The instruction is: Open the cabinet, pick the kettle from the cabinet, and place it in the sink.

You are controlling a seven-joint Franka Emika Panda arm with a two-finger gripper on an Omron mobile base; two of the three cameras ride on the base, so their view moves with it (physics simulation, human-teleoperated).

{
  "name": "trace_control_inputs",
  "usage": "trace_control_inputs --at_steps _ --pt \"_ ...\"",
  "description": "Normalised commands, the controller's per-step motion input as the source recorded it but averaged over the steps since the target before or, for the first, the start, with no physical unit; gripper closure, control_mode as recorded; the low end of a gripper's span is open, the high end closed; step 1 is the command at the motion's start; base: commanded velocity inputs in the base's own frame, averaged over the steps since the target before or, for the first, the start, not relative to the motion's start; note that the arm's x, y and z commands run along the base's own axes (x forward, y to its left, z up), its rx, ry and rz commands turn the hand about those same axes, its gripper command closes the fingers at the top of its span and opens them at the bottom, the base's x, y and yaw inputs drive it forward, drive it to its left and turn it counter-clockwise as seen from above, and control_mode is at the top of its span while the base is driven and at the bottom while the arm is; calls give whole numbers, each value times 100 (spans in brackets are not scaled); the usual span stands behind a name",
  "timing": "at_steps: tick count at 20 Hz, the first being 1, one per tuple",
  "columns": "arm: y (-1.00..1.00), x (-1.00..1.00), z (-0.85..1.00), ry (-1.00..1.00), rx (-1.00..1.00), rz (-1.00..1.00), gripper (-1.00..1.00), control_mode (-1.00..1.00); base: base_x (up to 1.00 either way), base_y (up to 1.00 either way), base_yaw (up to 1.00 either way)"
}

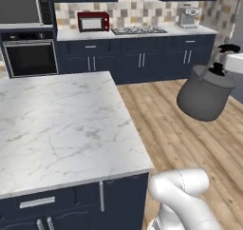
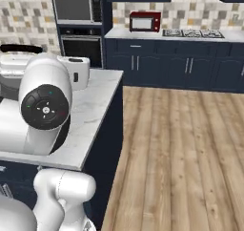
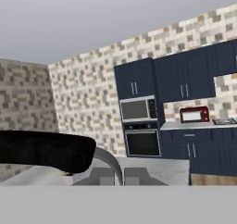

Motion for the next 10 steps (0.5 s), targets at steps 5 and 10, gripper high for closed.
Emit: trace_control_inputs --at_steps 5,10 --pt "0 0 0 0 0 0 100 100 0 37 42" --pt "0 0 0 0 0 0 100 100 0 25 52"
